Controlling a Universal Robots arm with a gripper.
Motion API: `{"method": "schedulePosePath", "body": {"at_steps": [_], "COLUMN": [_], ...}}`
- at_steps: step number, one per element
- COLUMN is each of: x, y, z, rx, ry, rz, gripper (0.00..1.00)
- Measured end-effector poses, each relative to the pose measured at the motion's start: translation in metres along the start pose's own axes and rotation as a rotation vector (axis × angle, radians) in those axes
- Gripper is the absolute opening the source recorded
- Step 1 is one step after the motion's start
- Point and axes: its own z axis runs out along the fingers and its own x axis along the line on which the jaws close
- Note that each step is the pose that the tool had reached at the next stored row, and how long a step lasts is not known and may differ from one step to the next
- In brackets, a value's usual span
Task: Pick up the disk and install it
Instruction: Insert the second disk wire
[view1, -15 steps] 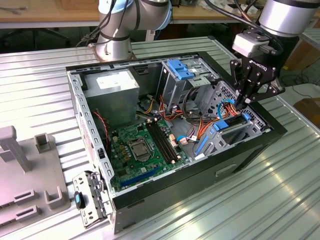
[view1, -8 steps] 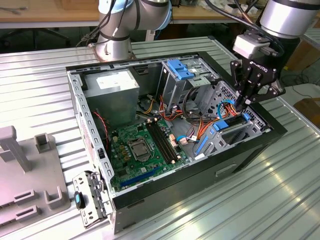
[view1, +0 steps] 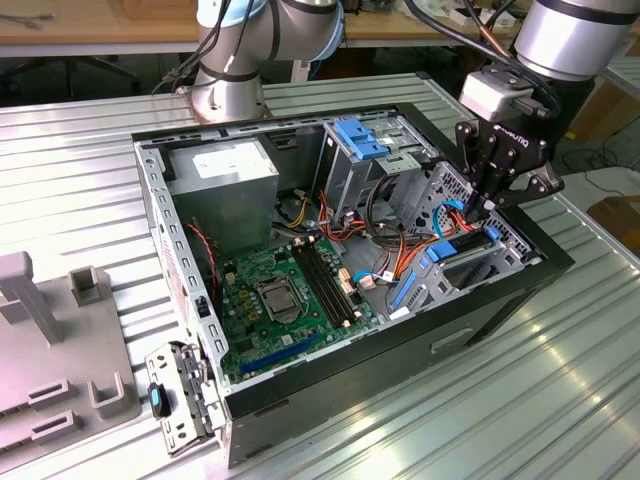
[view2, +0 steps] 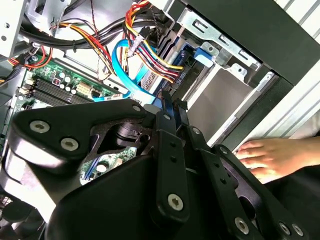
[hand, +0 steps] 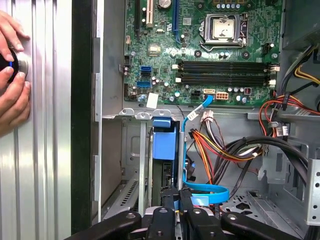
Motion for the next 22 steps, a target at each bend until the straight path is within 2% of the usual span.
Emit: {"method": "schedulePosePath", "body": {"at_steps": [6,11,16,19,21,22], "x": [-0.0001,-0.0001,-0.0002,0.0002,0.0019,0.0034], "y": [0.0,0.0,0.0,0.0001,0.0003,0.0004], "z": [0.0002,0.0001,0.0,0.0008,0.0023,0.0031], "rx": [0.0,-0.0003,-0.0005,0.0004,0.003,0.0048], "ry": [0.0009,0.0133,0.0224,0.021,0.0142,0.0049], "rz": [0.0,-0.001,-0.001,-0.001,0.0,0.0], "gripper": [0.16,0.16,0.16,0.16,0.16,0.16]}}
